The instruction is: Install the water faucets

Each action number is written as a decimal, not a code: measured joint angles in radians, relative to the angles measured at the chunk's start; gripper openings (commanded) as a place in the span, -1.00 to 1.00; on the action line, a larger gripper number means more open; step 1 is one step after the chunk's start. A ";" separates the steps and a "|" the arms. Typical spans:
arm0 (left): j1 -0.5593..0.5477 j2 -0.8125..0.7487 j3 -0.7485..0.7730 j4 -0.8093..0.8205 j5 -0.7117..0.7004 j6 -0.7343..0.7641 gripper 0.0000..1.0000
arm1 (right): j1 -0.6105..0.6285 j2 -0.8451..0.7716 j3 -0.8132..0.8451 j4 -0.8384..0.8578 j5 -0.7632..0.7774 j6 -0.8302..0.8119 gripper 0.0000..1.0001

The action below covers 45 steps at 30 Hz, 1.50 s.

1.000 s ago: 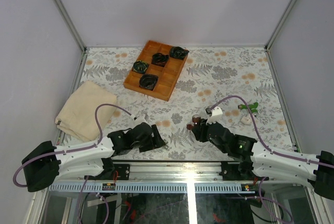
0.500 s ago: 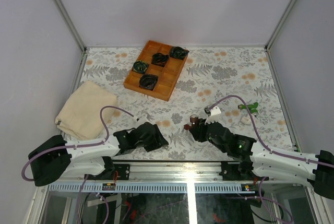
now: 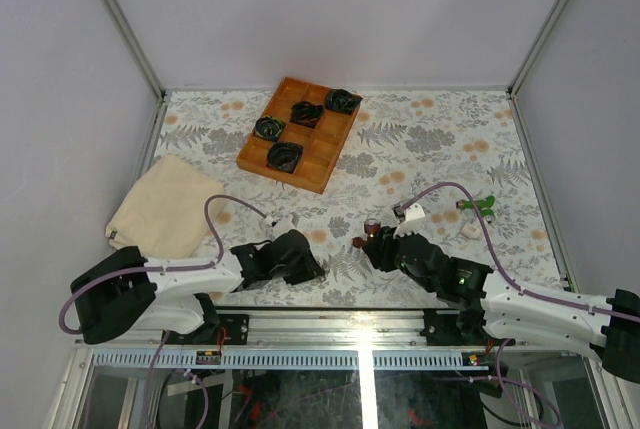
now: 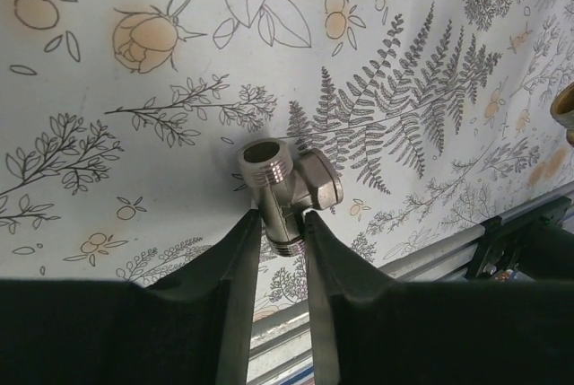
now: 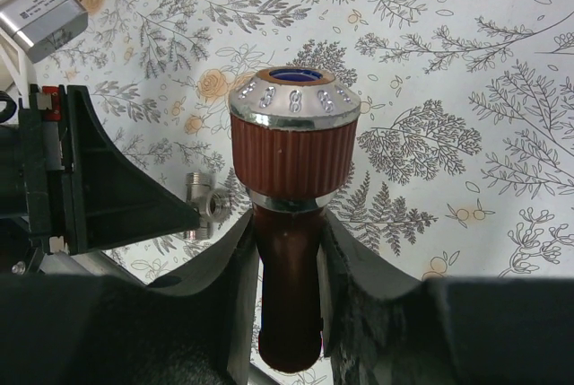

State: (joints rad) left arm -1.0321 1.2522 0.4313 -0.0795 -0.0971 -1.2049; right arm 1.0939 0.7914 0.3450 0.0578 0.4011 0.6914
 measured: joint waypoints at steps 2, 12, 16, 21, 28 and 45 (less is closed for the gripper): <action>0.000 0.003 0.002 0.010 0.000 0.016 -0.60 | 0.000 -0.008 0.000 0.000 0.001 0.000 -0.90; -0.001 0.039 0.108 -0.093 -0.039 0.227 -0.73 | 0.000 0.000 0.000 0.002 0.000 -0.001 -0.91; -0.001 0.040 0.174 -0.169 -0.074 0.307 -0.77 | 0.000 0.009 0.000 0.002 0.000 -0.002 -0.91; -0.009 0.069 0.229 -0.235 -0.111 0.364 -0.30 | 0.000 0.008 0.000 0.002 0.005 -0.002 -0.90; -0.013 0.082 0.182 -0.191 -0.065 0.335 0.18 | 0.000 0.012 0.000 0.017 -0.012 -0.004 -0.94; 0.104 -0.121 0.010 -0.078 0.031 0.260 0.16 | -0.001 0.267 0.031 0.133 -0.290 0.032 -1.00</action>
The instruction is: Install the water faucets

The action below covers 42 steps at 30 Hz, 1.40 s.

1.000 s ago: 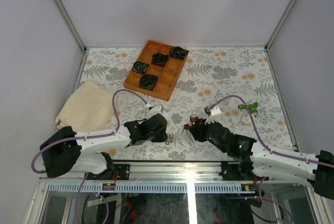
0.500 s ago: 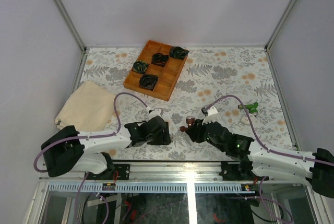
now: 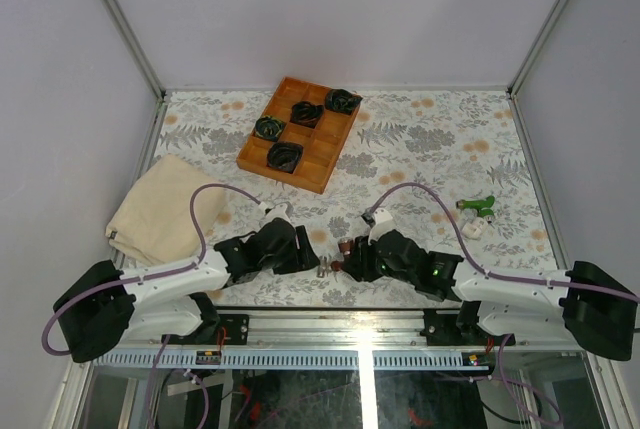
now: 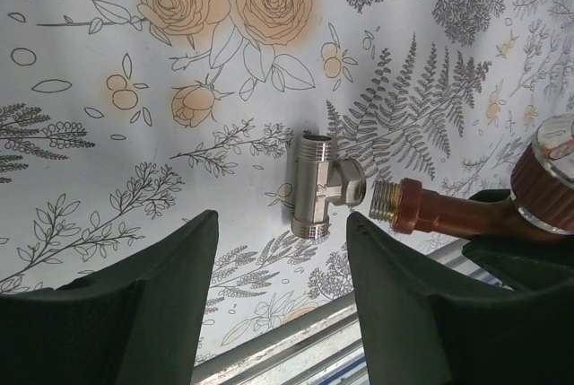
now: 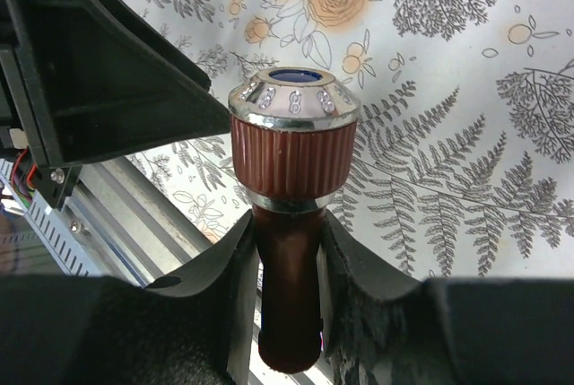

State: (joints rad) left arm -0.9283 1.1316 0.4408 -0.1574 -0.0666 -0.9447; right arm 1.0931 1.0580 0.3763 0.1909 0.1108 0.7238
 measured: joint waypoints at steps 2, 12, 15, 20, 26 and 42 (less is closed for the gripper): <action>0.000 -0.007 0.000 0.001 0.000 -0.001 0.16 | 0.001 0.008 0.013 0.001 -0.005 -0.002 -1.00; 0.000 -0.008 0.000 0.009 0.013 -0.002 0.17 | 0.002 0.009 0.064 -0.045 0.003 -0.016 -1.00; 0.000 -0.002 0.000 0.014 0.019 -0.002 0.18 | 0.002 0.047 0.080 -0.048 0.002 -0.017 -1.00; 0.000 0.000 0.000 0.015 0.024 -0.003 0.19 | 0.002 0.077 0.094 -0.084 0.007 -0.018 -1.00; 0.001 0.008 0.000 0.026 0.034 -0.003 0.20 | 0.004 0.082 0.098 -0.104 0.033 -0.017 -1.00; 0.002 0.058 -0.017 0.106 0.088 -0.024 0.22 | 0.004 0.058 0.098 -0.141 0.071 -0.017 -1.00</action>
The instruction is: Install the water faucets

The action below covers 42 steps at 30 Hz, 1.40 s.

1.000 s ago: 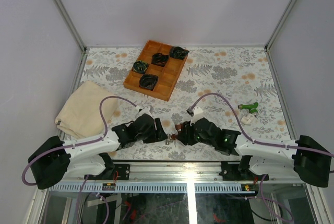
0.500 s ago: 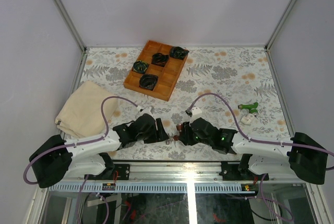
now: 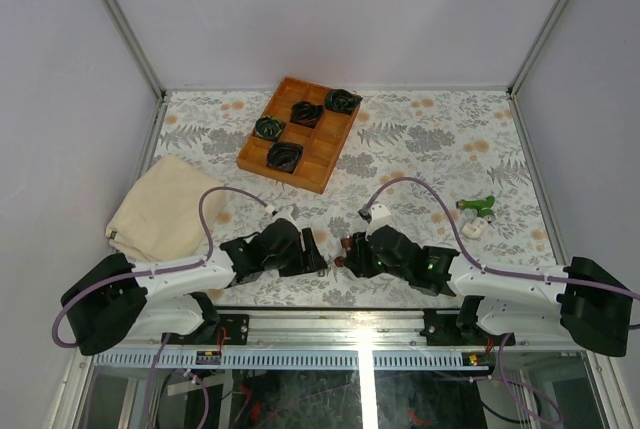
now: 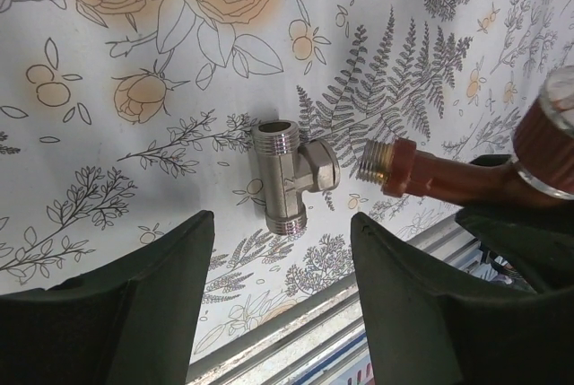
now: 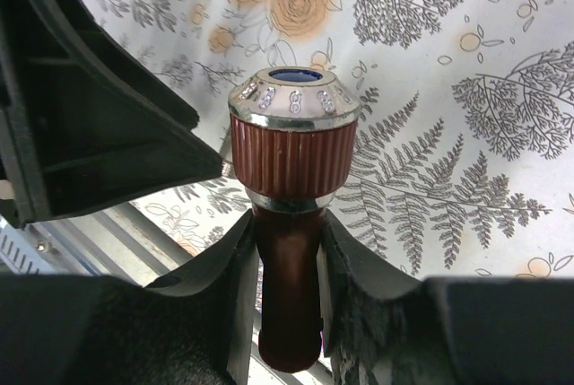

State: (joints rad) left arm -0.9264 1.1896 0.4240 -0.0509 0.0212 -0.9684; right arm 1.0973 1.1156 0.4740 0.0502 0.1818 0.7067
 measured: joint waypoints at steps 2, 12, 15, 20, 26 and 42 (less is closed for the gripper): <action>0.000 -0.004 -0.001 0.000 -0.001 -0.002 0.23 | 0.000 -0.012 0.000 0.012 -0.003 0.000 -1.00; 0.000 -0.047 -0.006 -0.002 -0.007 -0.008 0.36 | 0.000 0.056 0.024 0.047 -0.027 0.000 -1.00; 0.000 -0.063 -0.015 -0.001 -0.013 -0.014 0.38 | 0.000 0.069 0.029 0.055 -0.029 0.000 -1.00; 0.003 -0.076 -0.019 -0.002 -0.024 -0.021 0.38 | 0.000 0.069 0.029 0.060 -0.029 0.000 -1.00; 0.003 -0.090 -0.019 -0.004 -0.032 -0.024 0.39 | 0.000 0.048 0.029 0.061 -0.030 0.000 -1.00; 0.004 -0.095 -0.031 -0.003 -0.038 -0.027 0.41 | 0.000 0.171 0.111 0.045 -0.004 0.000 -1.00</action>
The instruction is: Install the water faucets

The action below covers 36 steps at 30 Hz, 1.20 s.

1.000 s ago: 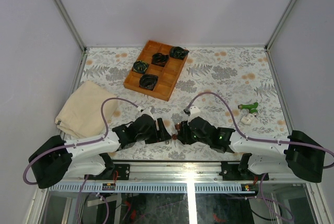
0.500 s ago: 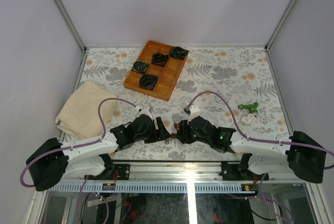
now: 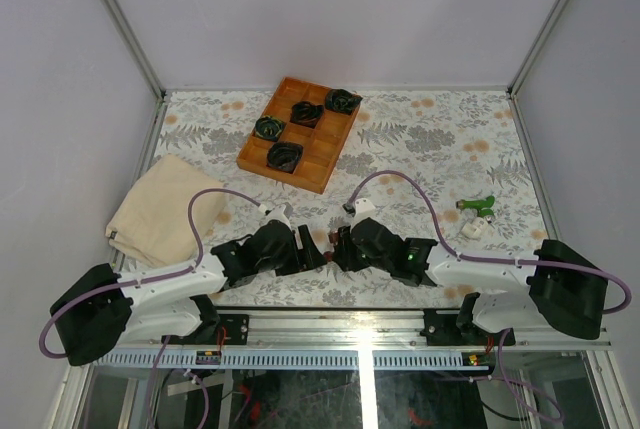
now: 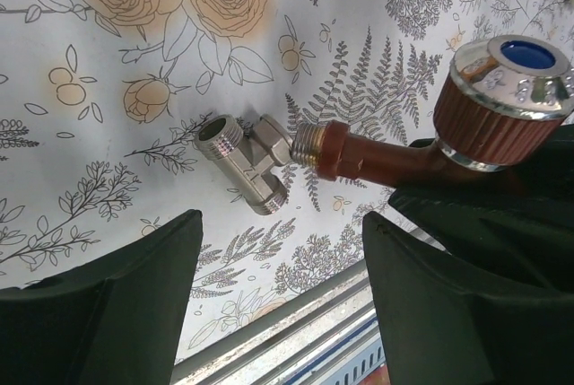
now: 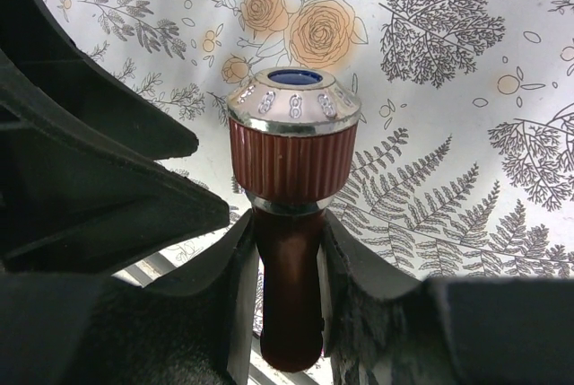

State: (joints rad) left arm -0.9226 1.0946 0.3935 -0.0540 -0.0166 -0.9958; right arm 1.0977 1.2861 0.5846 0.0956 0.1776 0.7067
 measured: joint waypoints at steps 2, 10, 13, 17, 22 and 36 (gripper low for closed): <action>0.000 0.003 -0.001 0.001 0.000 0.000 0.41 | 0.000 0.000 0.000 0.000 0.005 0.000 -1.00; 0.000 0.020 -0.015 0.010 0.000 -0.003 0.41 | -0.001 0.024 0.002 0.024 0.024 0.008 -1.00; 0.000 0.023 -0.016 0.011 0.000 -0.003 0.41 | -0.002 0.026 0.002 0.029 0.019 0.006 -0.99; 0.000 0.023 -0.016 0.015 -0.002 -0.003 0.41 | -0.006 0.021 0.001 0.032 -0.004 -0.004 -0.99; 0.000 0.009 -0.016 0.013 -0.013 -0.003 0.41 | -0.007 -0.007 0.003 0.025 -0.023 -0.034 -0.99; 0.002 -0.056 -0.016 -0.001 -0.037 -0.003 0.42 | -0.007 0.098 0.148 -0.049 -0.010 -0.085 -1.00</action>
State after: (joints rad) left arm -0.9207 1.0382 0.3771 -0.0547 -0.0532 -0.9989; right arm 1.0908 1.3842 0.7322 0.0463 0.1677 0.6212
